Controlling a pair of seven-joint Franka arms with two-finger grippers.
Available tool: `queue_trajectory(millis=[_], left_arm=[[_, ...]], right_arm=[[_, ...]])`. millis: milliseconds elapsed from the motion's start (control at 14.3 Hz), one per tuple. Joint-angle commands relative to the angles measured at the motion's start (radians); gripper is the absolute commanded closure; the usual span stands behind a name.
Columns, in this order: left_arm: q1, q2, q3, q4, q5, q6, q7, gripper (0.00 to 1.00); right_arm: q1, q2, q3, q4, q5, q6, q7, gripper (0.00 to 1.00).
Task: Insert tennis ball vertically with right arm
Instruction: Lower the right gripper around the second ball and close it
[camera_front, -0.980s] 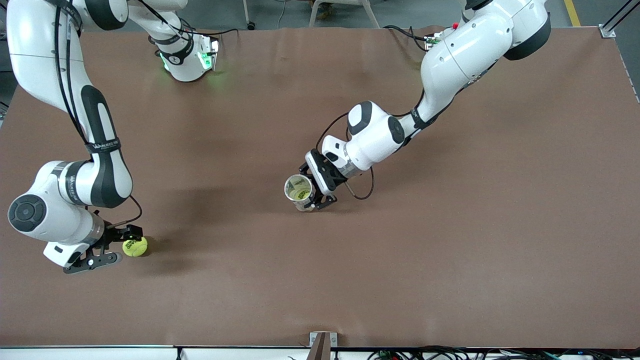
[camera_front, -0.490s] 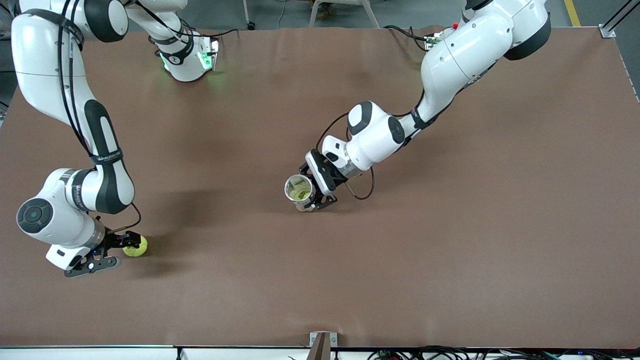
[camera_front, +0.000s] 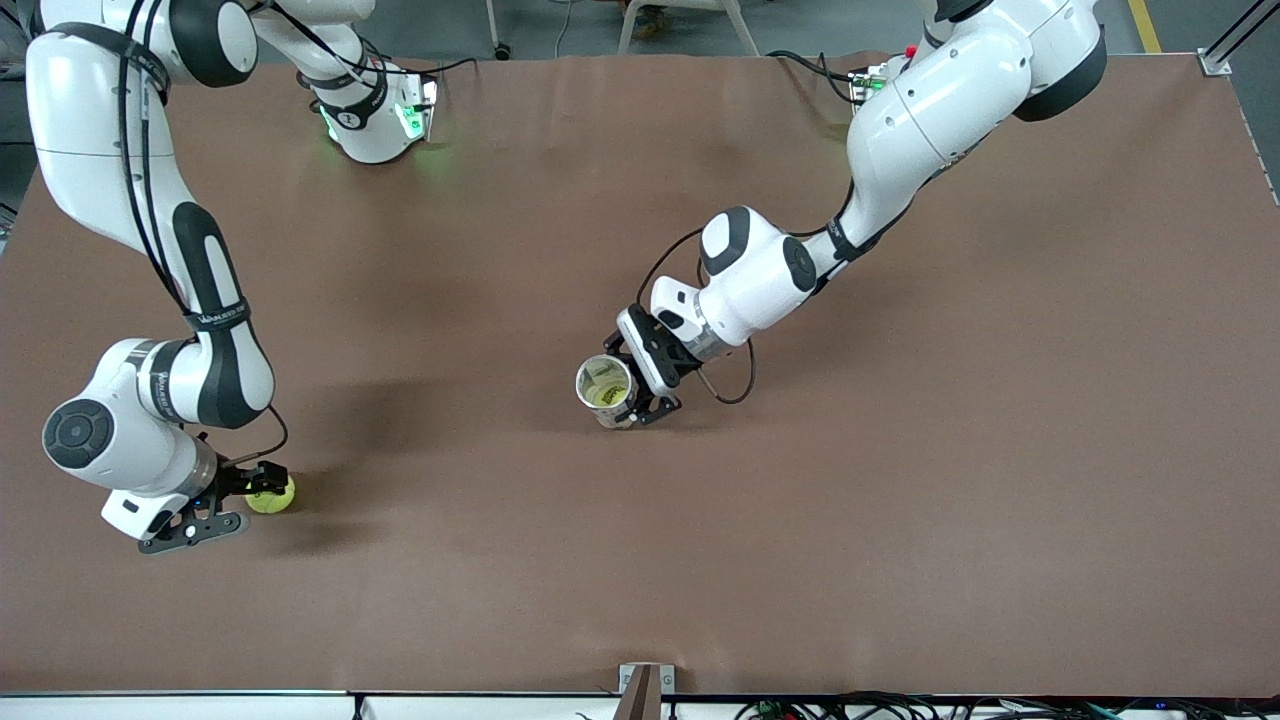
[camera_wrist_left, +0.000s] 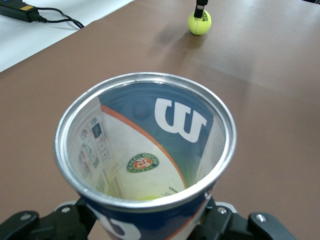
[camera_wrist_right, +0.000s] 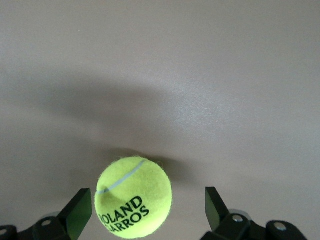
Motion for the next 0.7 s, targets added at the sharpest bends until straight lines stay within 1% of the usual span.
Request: queue_trajectory(millis=[0,210,350,560,630], left_arm=[[0.013,-0.010,-0.015,-0.017,-0.020,0.012,0.017,0.20],[0.011,-0.007,-0.013,-0.017,-0.020,0.012,0.017,0.20],[0.010,-0.007,-0.013,-0.020,-0.020,0.012,0.017,0.20],[0.007,-0.007,-0.015,-0.019,-0.020,0.012,0.017,0.20],[0.007,-0.009,-0.015,-0.019,-0.020,0.012,0.017,0.20]], right_arm=[[-0.011,0.000,0.014,-0.013,-0.002,0.003,0.002,0.00],[-0.009,0.016,0.014,-0.012,0.003,0.008,0.004,0.00],[-0.011,0.020,0.014,-0.012,0.029,0.008,-0.004,0.00],[-0.004,0.022,0.014,-0.013,0.029,0.008,-0.002,0.00],[0.002,0.023,0.012,-0.013,0.029,0.011,-0.002,0.02]])
